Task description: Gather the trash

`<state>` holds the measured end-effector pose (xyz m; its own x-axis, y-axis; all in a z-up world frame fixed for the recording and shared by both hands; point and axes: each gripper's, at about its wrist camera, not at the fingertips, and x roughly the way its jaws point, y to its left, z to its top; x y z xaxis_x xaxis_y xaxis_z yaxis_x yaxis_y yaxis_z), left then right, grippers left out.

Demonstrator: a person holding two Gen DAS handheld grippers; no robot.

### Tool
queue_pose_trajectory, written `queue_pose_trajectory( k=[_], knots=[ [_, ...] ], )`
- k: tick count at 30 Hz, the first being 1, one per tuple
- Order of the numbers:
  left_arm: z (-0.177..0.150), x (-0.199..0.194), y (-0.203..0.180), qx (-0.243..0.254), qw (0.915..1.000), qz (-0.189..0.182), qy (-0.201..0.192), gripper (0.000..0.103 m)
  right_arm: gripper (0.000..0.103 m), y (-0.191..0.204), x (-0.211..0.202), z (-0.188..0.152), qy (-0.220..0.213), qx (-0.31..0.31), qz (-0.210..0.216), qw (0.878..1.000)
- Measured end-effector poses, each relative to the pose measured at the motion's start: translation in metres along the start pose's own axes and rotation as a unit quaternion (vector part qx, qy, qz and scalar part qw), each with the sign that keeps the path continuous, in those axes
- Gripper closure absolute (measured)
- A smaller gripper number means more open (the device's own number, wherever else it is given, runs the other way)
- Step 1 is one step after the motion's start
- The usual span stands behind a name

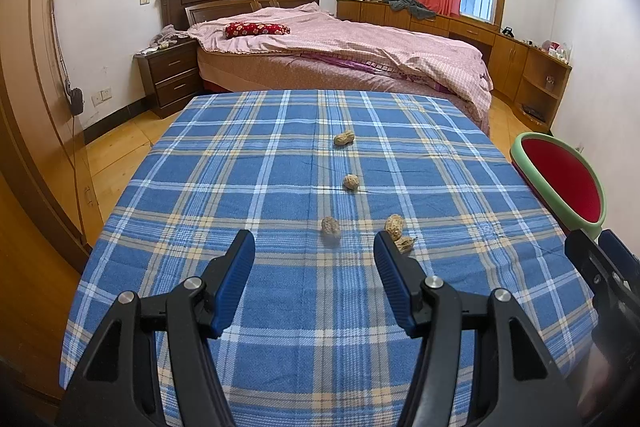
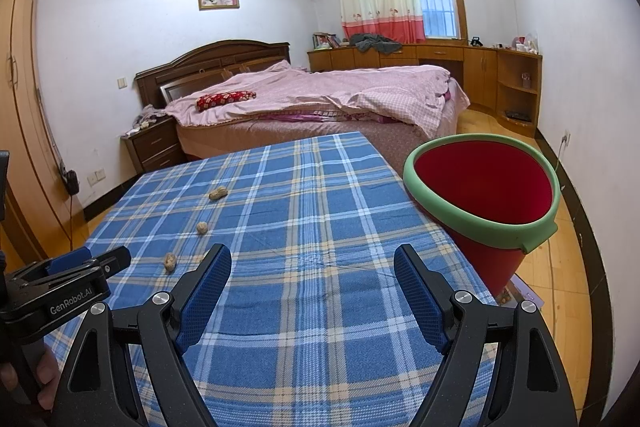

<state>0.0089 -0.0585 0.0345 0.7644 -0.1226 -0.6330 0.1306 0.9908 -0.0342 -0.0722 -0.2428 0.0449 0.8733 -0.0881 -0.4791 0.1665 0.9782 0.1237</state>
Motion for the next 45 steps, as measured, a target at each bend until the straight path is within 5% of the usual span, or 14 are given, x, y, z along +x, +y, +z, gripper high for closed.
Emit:
queue_pose_trajectory(
  k=[45],
  knots=[
    [0.0028,-0.0019,-0.0026,-0.004,1.0000,-0.001,-0.006,0.041,0.019,0.0029,-0.0021,0.0062,-0.005,-0.004,0.002,1.000]
  ],
)
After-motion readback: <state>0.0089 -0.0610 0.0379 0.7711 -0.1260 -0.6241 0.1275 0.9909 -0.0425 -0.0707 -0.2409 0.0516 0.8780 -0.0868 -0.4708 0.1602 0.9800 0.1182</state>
